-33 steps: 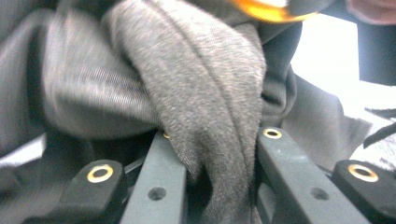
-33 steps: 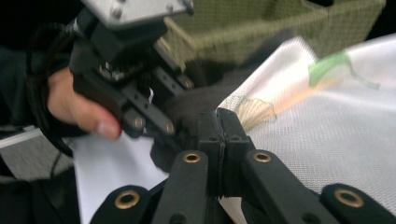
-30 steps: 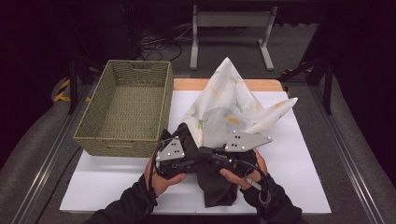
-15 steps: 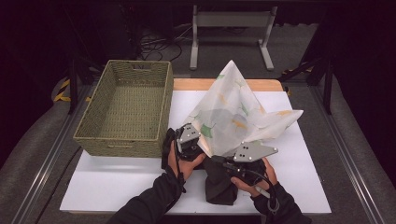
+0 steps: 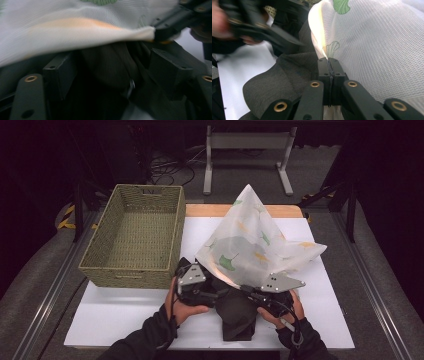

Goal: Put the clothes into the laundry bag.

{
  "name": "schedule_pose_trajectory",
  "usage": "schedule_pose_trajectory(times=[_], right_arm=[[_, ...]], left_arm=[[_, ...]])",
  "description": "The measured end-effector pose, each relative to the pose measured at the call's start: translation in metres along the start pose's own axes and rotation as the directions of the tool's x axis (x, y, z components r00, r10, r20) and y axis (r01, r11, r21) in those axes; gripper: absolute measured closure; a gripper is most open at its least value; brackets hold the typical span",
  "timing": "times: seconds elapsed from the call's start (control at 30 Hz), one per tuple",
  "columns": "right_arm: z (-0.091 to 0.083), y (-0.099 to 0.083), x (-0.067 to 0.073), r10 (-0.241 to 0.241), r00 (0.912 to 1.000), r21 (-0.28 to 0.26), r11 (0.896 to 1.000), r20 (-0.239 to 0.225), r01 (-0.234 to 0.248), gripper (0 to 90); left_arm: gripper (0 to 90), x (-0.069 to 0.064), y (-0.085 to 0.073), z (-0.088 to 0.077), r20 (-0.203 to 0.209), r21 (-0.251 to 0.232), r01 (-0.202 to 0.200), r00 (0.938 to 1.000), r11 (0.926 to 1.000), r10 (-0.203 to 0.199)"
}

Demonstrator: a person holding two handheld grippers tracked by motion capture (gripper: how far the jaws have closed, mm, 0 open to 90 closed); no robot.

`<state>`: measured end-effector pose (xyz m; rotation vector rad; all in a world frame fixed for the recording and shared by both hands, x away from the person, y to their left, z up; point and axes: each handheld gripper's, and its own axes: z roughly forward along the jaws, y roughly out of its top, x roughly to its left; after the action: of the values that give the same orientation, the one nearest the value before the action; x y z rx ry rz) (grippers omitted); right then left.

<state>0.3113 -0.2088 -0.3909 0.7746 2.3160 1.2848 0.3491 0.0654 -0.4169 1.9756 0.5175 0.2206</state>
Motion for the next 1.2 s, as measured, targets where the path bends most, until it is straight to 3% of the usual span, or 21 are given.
schedule_pose_trajectory(times=[0.07, 0.13, 0.2, 0.23, 0.27, 0.3, 0.37, 0.43, 0.47, 0.53, 0.6, 0.63, 0.67, 0.7, 0.8, 0.83, 0.9, 0.97, 1.03, 1.07, 1.2], right_arm=[[-0.001, 0.002, 0.0, 0.001, 1.0, -0.01, 1.0, 0.002, -0.001, 90.0], [0.0, 0.005, 0.003, -0.001, 1.0, -0.014, 1.0, 0.005, 0.001, 90.0], [0.002, 0.005, 0.006, -0.01, 0.9999, -0.006, 1.0, -0.004, 0.01, 89.9], [0.003, 0.004, 0.007, -0.018, 0.9998, 0.003, 1.0, -0.001, 0.018, 89.9], [0.003, 0.004, 0.007, -0.018, 0.9998, 0.003, 1.0, -0.001, 0.018, 89.9], [0.006, 0.003, 0.007, -0.024, 0.9997, 0.017, 1.0, -0.005, 0.024, 89.9], [0.011, -0.001, 0.004, -0.02, 0.9998, 0.044, 0.999, -0.004, 0.02, 89.9], [0.015, -0.004, 0.001, 0.001, 0.9998, 0.048, 0.999, -0.019, 0.0, 89.8], [0.017, -0.005, 0.001, -0.001, 0.9999, 0.051, 0.999, -0.016, 0.002, 89.8], [0.018, -0.004, 0.002, -0.005, 0.9998, 0.053, 0.999, -0.018, 0.006, 89.8], [0.019, -0.004, 0.003, -0.007, 0.9997, 0.054, 0.998, -0.024, 0.009, 89.8], [0.019, -0.004, 0.003, -0.007, 0.9997, 0.054, 0.998, -0.024, 0.009, 89.8], [0.018, -0.003, 0.004, -0.002, 0.9994, 0.05, 0.999, -0.034, 0.004, 89.9], [0.016, -0.002, 0.004, 0.015, 0.9984, 0.039, 0.999, -0.054, -0.013, 89.9], [0.008, 0.004, 0.004, 0.03, 0.9964, -0.004, 1.0, -0.08, -0.03, 89.9], [0.008, 0.004, 0.004, 0.03, 0.9964, -0.004, 1.0, -0.08, -0.03, 89.9], [0.004, 0.011, 0.006, 0.024, 0.9966, -0.03, 0.999, -0.079, -0.026, 89.9], [-0.002, 0.022, 0.012, 0.011, 0.9966, -0.064, 0.998, -0.082, -0.017, 90.0], [-0.005, 0.026, 0.014, 0.007, 0.9965, -0.076, 0.997, -0.083, -0.013, 90.0], [-0.007, 0.029, 0.016, 0.003, 0.9968, -0.083, 0.997, -0.08, -0.009, 90.0], [-0.017, 0.046, 0.023, -0.003, 0.9954, -0.139, 0.99, -0.096, -0.01, 90.0]], left_arm=[[14.6, -0.008, -0.002, -0.007, 0.056, 0.042, -0.047, 0.9974, 0.998, 0.044], [13.8, -0.024, -0.008, 0.002, 0.08, 0.102, -0.091, 0.9934, 0.9907, 0.083], [13.1, -0.032, -0.013, 0.023, 0.081, 0.185, -0.136, 0.9892, 0.9733, 0.122], [13.6, -0.03, -0.018, 0.04, 0.142, 0.233, -0.113, 0.9865, 0.966, 0.081], [13.3, -0.03, -0.018, 0.04, 0.142, 0.233, -0.113, 0.9865, 0.966, 0.081], [13.3, -0.029, -0.022, 0.052, 0.142, 0.266, -0.098, 0.988, 0.9589, 0.062], [12.4, -0.03, -0.025, 0.064, 0.159, 0.281, -0.106, 0.9853, 0.9538, 0.062], [15.4, -0.034, -0.019, 0.067, 0.129, 0.254, -0.128, 0.9869, 0.9588, 0.097], [16.5, -0.034, -0.018, 0.07, 0.129, 0.255, -0.13, 0.9866, 0.9581, 0.099], [19.6, -0.035, -0.016, 0.079, 0.09, 0.292, -0.112, 0.992, 0.9498, 0.09], [25.7, -0.036, -0.01, 0.085, 0.055, 0.289, -0.096, 0.9949, 0.9524, 0.084], [33.0, -0.036, -0.01, 0.085, 0.055, 0.289, -0.096, 0.9949, 0.9524, 0.084], [33.0, -0.034, -0.007, 0.086, 0.048, 0.288, -0.099, 0.9949, 0.9526, 0.089], [47.0, -0.031, -0.005, 0.086, 0.054, 0.279, -0.105, 0.9942, 0.9546, 0.093], [80.9, -0.021, 0.003, 0.079, 0.035, 0.199, -0.074, 0.997, 0.9771, 0.069], [80.9, -0.02, 0.005, 0.075, 0.037, 0.163, -0.066, 0.9974, 0.9844, 0.061], [82.7, -0.02, 0.013, 0.068, 0.003, 0.128, -0.088, 0.9961, 0.9878, 0.088], [83.5, -0.02, 0.024, 0.056, -0.029, 0.061, -0.08, 0.9962, 0.9949, 0.082], [83.7, -0.019, 0.026, 0.053, -0.025, 0.047, -0.077, 0.9966, 0.9959, 0.078], [83.7, -0.021, 0.03, 0.047, -0.047, 0.012, -0.077, 0.9959, 0.997, 0.077], [84.2, -0.026, 0.044, 0.026, -0.063, -0.061, -0.087, 0.9946, 0.9944, 0.083]])
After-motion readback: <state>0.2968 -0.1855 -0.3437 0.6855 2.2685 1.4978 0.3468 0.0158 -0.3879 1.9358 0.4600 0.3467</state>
